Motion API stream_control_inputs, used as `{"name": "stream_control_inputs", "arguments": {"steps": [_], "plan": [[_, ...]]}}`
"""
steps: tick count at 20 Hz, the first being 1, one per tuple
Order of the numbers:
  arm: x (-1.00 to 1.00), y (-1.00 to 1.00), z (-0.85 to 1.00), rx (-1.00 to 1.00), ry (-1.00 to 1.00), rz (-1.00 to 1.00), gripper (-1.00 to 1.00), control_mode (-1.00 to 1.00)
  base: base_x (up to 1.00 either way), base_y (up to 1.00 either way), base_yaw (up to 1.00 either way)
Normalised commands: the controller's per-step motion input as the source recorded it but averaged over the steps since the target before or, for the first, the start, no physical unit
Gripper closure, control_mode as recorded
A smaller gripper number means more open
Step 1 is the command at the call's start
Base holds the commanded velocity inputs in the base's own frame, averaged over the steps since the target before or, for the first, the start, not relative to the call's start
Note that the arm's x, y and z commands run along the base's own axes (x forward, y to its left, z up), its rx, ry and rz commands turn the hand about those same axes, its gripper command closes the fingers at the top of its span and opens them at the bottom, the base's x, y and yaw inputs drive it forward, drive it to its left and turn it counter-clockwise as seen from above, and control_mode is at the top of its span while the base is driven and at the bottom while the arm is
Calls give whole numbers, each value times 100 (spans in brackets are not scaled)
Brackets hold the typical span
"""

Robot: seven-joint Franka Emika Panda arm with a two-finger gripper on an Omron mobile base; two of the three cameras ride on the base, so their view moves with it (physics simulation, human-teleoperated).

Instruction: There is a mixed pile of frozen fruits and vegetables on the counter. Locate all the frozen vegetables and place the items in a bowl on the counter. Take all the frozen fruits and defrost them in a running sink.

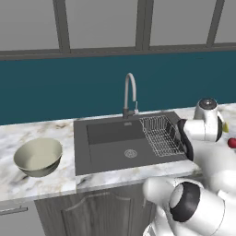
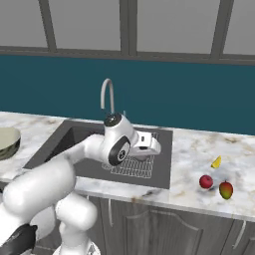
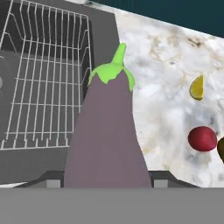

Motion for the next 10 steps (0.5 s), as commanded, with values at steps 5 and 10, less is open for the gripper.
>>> {"name": "stream_control_inputs", "arguments": {"steps": [5,10], "plan": [[-40,100,100,6,18,9,100,-100,0,0,0],[-43,100,100,12,16,13,100,-100,0,0,0]]}}
